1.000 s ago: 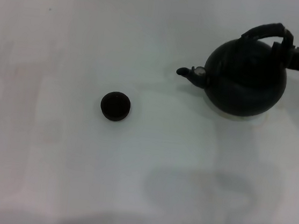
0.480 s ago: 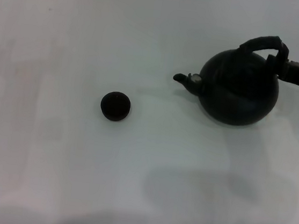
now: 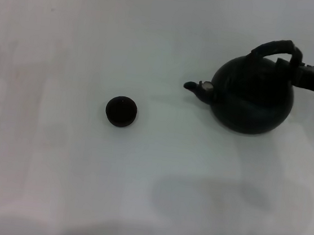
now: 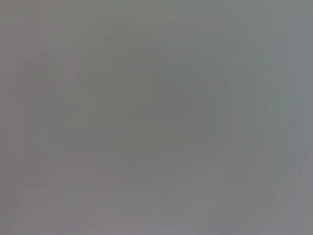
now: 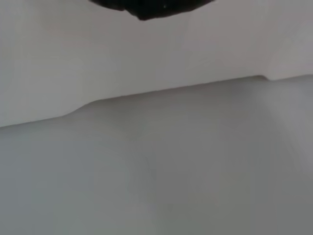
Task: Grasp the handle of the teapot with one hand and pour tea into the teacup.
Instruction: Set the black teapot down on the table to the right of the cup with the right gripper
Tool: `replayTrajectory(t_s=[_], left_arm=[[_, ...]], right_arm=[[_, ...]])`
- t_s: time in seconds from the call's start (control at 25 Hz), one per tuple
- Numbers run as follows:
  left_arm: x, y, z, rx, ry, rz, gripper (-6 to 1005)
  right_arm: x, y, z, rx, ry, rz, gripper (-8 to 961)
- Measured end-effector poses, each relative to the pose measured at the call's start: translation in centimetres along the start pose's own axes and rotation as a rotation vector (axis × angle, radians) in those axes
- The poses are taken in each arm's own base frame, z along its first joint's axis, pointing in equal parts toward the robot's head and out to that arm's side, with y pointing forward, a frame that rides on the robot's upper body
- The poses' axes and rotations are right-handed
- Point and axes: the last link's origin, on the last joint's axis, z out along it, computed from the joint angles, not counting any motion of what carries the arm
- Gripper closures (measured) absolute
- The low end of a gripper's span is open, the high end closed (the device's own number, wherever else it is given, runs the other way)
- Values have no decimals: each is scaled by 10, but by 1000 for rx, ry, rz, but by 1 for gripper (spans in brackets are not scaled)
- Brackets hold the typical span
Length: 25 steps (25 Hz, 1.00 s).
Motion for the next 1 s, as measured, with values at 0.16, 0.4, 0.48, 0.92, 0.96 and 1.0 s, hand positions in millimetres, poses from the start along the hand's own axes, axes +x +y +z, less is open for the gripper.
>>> replayTrajectory(t_s=[0.16, 0.4, 0.48, 0.92, 0.96, 1.0], left_arm=[[0, 0, 0, 0, 1, 0, 138], [0, 0, 0, -1, 1, 0, 137], [0, 0, 0, 0, 1, 1, 137], [2, -4, 0, 20, 11, 4, 137], [2, -5, 0, 22, 11, 3, 137], [2, -5, 0, 23, 12, 3, 137]], right_arm=[[-1, 1, 0, -6, 7, -29, 574], [-3, -3, -6, 4, -3, -26, 430], [-4, -5, -10, 2, 5, -23, 344], [-13, -47, -52, -37, 33, 51, 124], [-14, -54, -57, -43, 11, 64, 124], [-14, -61, -61, -44, -10, 82, 124]])
